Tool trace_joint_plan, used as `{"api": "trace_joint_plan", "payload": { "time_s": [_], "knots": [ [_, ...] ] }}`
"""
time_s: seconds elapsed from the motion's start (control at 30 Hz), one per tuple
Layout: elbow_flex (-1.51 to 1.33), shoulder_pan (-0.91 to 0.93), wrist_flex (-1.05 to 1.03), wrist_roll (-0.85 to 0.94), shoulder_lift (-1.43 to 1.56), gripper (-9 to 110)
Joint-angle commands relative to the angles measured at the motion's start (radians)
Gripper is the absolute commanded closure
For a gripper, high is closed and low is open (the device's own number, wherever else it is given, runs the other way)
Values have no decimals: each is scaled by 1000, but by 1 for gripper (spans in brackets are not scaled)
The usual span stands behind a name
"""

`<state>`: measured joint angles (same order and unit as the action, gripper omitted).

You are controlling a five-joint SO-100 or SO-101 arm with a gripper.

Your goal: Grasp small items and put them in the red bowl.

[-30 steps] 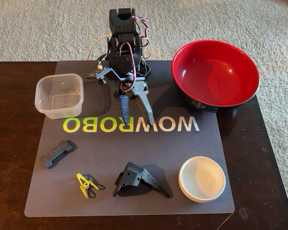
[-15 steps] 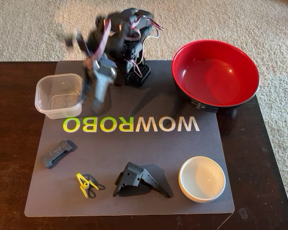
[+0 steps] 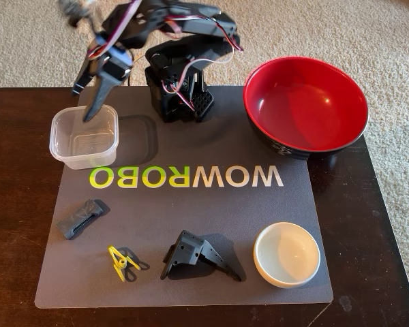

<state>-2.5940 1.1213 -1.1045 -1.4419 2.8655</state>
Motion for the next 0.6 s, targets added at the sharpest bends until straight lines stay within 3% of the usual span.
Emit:
{"api": "trace_joint_plan", "payload": {
  "time_s": [0.0,0.27,0.47,0.57],
  "knots": [
    [-15,41,38,-98,-121,63],
    [-20,-66,63,-144,-255,61],
    [-74,-227,77,-164,-169,60],
    [-183,-241,115,-265,-75,60]
  ]
}}
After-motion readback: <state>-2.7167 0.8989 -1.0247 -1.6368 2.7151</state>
